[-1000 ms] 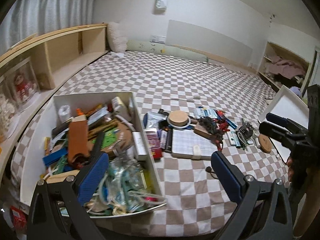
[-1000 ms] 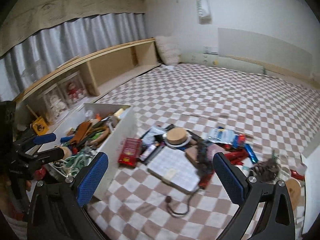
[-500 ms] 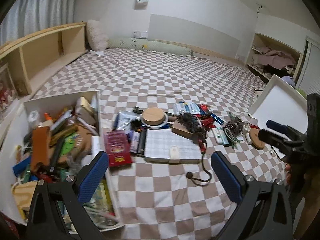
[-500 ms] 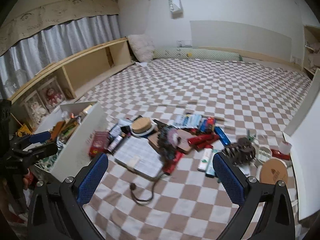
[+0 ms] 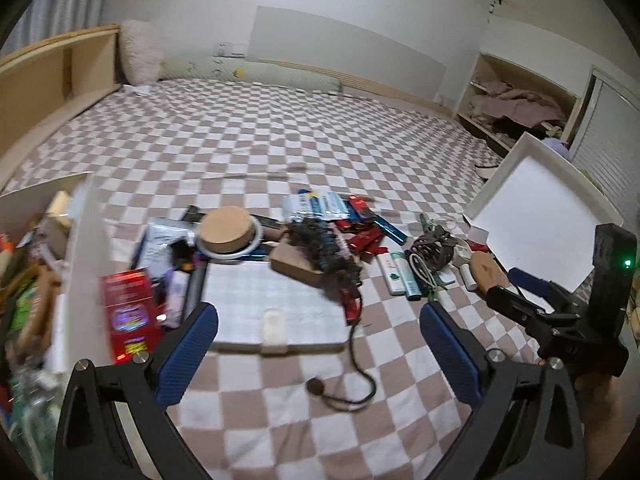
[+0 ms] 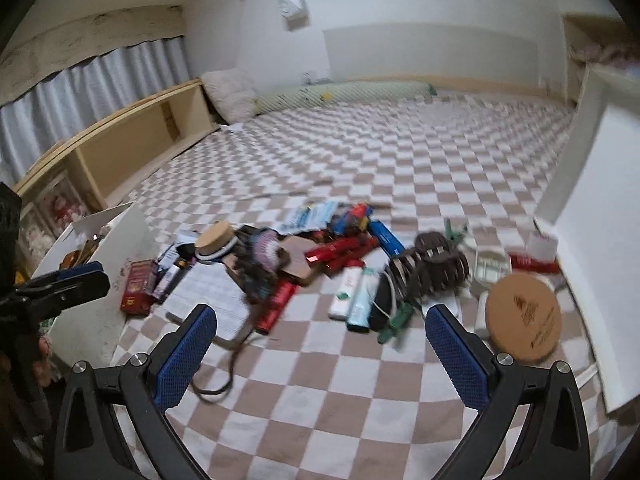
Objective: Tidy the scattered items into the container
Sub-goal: 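Move both open grippers back toward the pile of items, then lower the left gripper onto the knitted pouch while the right reaches the green clothespin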
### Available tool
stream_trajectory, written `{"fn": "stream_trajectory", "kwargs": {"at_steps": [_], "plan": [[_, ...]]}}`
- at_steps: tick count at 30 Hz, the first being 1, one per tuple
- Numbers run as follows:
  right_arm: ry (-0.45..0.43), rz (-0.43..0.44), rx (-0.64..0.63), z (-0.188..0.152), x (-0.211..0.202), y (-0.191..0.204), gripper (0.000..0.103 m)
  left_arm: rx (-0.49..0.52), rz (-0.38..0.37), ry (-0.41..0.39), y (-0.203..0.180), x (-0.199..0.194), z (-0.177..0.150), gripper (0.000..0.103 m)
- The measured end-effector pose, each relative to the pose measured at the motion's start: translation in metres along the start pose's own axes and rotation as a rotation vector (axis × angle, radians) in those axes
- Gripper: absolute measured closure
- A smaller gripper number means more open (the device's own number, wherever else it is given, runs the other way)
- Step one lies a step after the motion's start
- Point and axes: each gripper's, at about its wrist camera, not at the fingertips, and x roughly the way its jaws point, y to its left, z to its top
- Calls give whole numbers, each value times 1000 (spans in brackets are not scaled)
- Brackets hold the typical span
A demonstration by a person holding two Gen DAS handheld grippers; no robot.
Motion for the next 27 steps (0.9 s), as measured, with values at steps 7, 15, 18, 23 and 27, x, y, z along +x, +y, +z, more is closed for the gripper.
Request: {"fn": "stream_trajectory", "kwargs": {"at_steps": [7, 15, 18, 23, 27], "plan": [[25, -77, 81, -8, 16, -38, 0, 36, -37, 13, -23, 46, 10, 13], [25, -134, 145, -18, 21, -70, 0, 78, -14, 29, -43, 94, 20, 17], [26, -148, 153, -21, 21, -78, 0, 83, 26, 34, -45, 111, 24, 17], [33, -145, 193, -27, 20, -90, 0, 102, 110, 40, -45, 136, 29, 17], [52, -114, 219, -27, 26, -91, 0, 117, 138, 60, -43, 150, 31, 36]]}}
